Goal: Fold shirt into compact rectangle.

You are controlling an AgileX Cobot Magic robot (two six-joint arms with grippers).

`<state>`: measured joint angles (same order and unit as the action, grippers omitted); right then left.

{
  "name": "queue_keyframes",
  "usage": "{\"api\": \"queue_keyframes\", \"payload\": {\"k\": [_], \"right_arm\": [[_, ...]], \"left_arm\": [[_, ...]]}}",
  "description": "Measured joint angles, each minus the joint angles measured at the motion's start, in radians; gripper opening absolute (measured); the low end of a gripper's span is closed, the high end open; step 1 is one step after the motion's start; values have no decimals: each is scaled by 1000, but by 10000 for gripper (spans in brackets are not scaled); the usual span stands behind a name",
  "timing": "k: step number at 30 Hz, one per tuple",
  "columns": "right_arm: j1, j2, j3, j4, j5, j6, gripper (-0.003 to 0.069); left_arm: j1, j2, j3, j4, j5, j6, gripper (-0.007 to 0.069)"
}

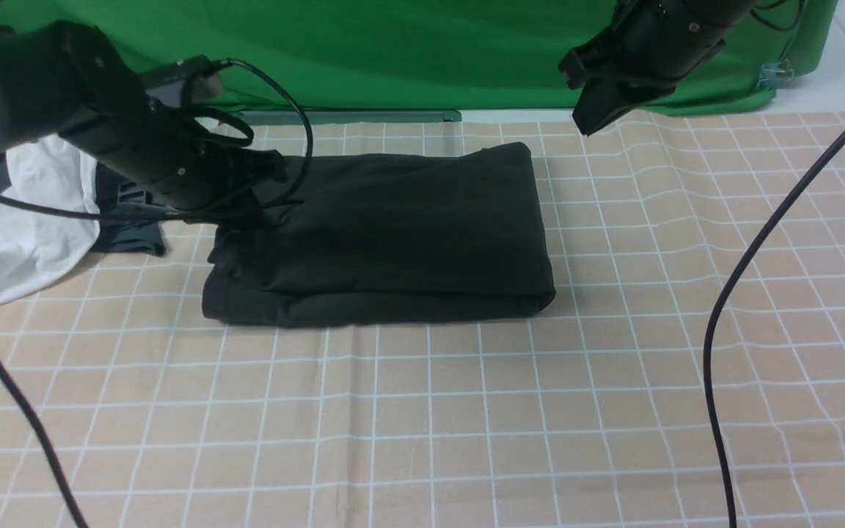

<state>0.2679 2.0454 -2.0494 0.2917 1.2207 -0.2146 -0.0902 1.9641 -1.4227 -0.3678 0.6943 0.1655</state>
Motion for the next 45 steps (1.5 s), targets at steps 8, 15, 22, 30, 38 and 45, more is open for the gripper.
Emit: {"api": "queue_keyframes", "payload": {"k": [8,15,22,30,38,45], "right_arm": [[0,0,3,0,0,-35,37],[0,0,4,0,0,-48,37],[0,0,4,1,-12,-48,37],[0,0,4,-4,-3,-31,37],[2,-19,63,-23,-4,78,68],[50,0,231,-24,-63,81,414]], "left_arm": [[36,90,-41,136,71,-137,19],[50,-31,-42,156,26,-134,19],[50,-60,-47,154,22,-134,42],[50,-75,-47,150,124,-88,78],[50,-284,146,152,122,-78,78],[50,-519,439,107,77,-61,78]]}}
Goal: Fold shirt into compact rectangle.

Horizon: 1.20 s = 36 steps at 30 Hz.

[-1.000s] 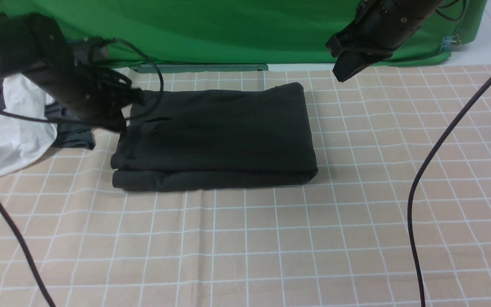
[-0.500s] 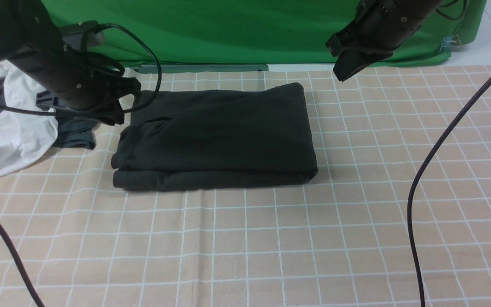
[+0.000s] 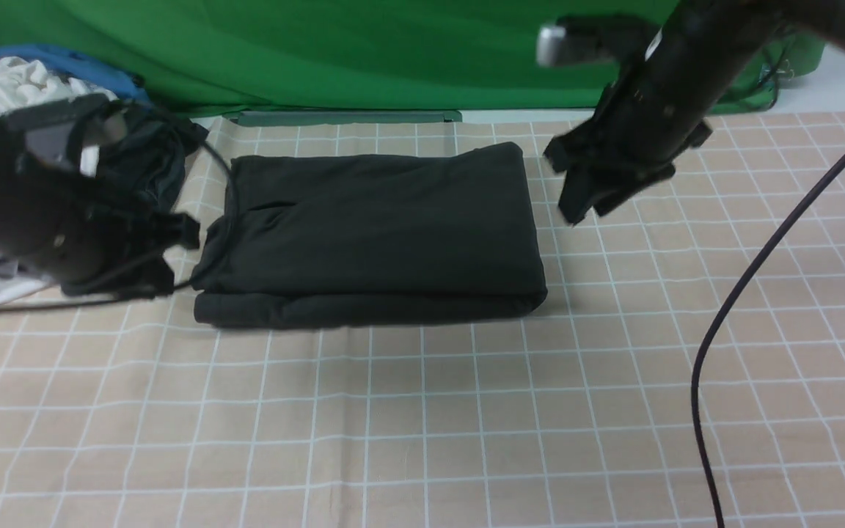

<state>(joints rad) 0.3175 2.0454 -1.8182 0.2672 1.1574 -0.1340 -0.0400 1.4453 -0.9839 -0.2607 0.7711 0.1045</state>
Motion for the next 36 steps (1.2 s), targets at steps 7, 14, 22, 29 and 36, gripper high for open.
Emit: {"api": "queue_keyframes", "payload": {"k": [7,14,22,29,36], "right_arm": [[22,125,21,64,-126,-1,644],[42,187,22,107,-127,-19,394],[37,166,24,104,-14,-61,112],[14,-3,194,-79,30,-50,112],[10,-124,399,-198,-38,-32,127]], "left_arm": [[0,-189,154,-11,-14,9,78],[0,-271,166,-12,-33,9,78],[0,-277,166,-16,-32,10,78],[0,-277,166,-27,-21,10,78],[0,-277,166,-38,-18,10,78]]}}
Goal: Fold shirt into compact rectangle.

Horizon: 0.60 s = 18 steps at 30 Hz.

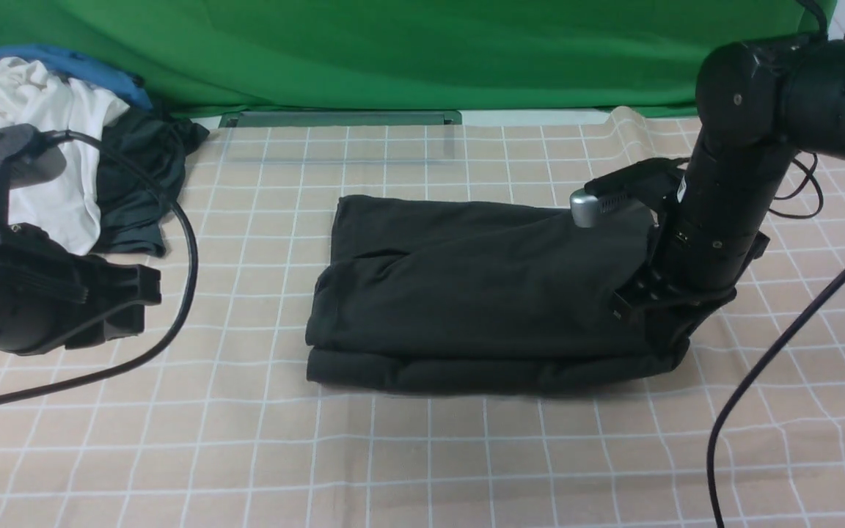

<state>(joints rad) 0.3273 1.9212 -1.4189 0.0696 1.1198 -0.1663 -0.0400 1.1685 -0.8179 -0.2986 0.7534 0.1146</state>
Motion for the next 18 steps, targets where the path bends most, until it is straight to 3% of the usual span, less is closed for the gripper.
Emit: {"api": "queue_keyframes", "payload": {"k": [2,6,9,13,18], "right_arm": [[0,0,6,-6,-19,24,179],[-1,-2,4,-15,-10,79,393],[-1,-16,-1,-16,64,88,477],[-1,-98,29,-16,80,92,424],[-1,-301,82,-16,76,88,197]], "left_arm": [[0,0,0,-11,0,0,78],[0,0,0,-34,-2,0,78],[0,5,0,-97,1,33,78],[-18,46,0,-197,-1,137,92],[-169,184,-3,-183,-51,156,148]]}}
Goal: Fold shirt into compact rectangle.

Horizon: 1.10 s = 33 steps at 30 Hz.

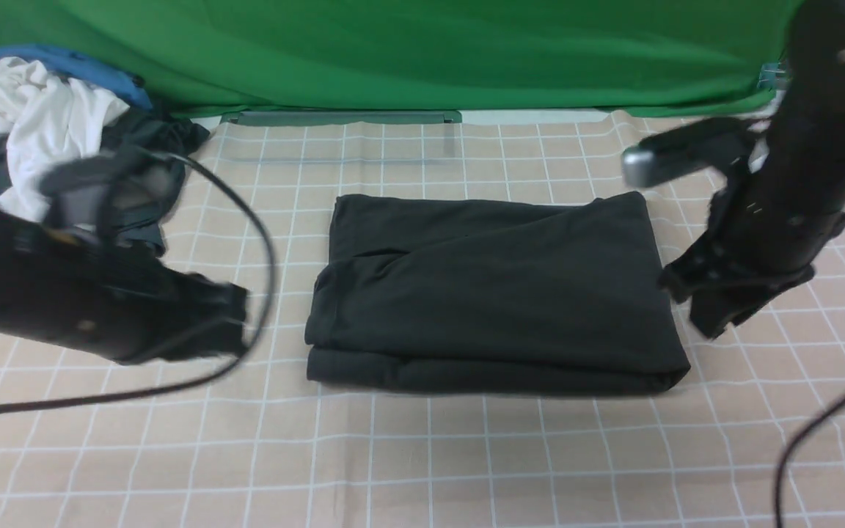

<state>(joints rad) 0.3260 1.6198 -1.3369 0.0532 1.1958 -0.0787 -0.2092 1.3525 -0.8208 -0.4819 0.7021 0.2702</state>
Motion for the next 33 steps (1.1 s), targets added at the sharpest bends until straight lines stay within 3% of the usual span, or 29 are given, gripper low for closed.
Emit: {"api": "queue_keyframes", "payload": {"k": [2,5,12,16,19,21,24,26,33], "right_arm": [[0,-90,18,1,-27,0,104],[0,-202,44,3,-61,0,38],[0,-385,77,3,-91,-1,36],[0,-412,77,4,-92,-1,36],[0,-413,77,4,-92,-2,36],[0,-413,77,4,-92,-2,36],[0,-413,77,4,-96,-2,36],[0,-413,77,4,-100,-3,36],[0,-413,77,3,-100,-4,36]], "left_arm": [[-44,50,-2,15,-32,-16,183],[-107,140,-30,63,-72,-93,269],[-121,335,-163,105,-122,-159,535],[-121,408,-190,93,-130,-159,572],[-121,451,-192,58,-126,-156,504],[-121,460,-195,42,-112,-156,400],[-122,460,-200,27,-85,-154,157],[-123,460,-200,27,-69,-153,81],[-123,392,-200,69,47,-190,52]]}}
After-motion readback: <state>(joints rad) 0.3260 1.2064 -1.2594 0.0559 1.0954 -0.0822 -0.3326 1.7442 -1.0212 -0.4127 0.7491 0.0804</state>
